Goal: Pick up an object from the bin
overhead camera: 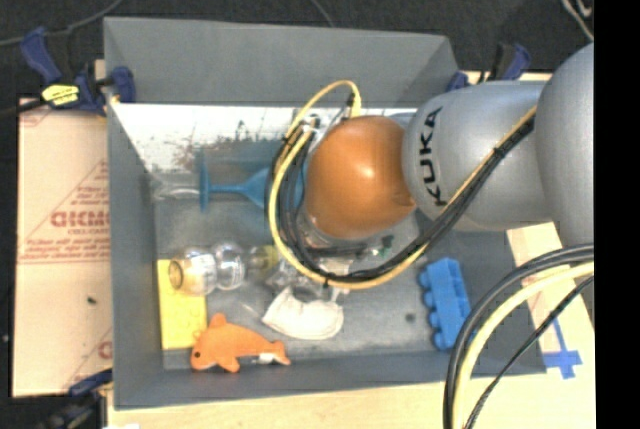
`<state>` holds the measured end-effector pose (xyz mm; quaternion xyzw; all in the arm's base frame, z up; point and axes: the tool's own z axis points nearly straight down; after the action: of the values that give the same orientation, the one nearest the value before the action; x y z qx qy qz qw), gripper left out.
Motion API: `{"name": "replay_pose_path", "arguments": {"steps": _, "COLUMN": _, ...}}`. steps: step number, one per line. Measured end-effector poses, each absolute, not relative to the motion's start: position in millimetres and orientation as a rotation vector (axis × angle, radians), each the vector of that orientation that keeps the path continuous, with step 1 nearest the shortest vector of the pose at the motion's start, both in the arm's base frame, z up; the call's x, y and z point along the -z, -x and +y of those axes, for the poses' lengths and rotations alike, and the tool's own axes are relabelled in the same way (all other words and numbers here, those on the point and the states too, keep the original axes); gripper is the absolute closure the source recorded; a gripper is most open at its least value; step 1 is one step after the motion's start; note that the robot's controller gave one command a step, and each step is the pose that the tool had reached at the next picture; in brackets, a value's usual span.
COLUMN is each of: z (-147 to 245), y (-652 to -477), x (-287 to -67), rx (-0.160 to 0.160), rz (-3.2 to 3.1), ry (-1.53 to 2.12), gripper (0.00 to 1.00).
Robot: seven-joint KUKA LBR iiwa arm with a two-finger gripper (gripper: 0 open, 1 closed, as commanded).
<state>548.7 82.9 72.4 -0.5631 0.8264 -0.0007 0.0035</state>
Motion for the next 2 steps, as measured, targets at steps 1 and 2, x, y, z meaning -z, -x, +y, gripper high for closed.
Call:
{"name": "replay_pose_path", "arguments": {"steps": 1, "z": 82.7, "y": -547.6, "x": -75.7, "rx": 0.0, "rz": 2.592, "ry": 1.765, "gripper": 1.0}}
{"name": "replay_pose_path", "arguments": {"steps": 2, "z": 82.2, "y": -546.0, "x": -92.5, "rx": -0.003, "rz": 2.597, "ry": 1.766, "gripper": 1.0}}
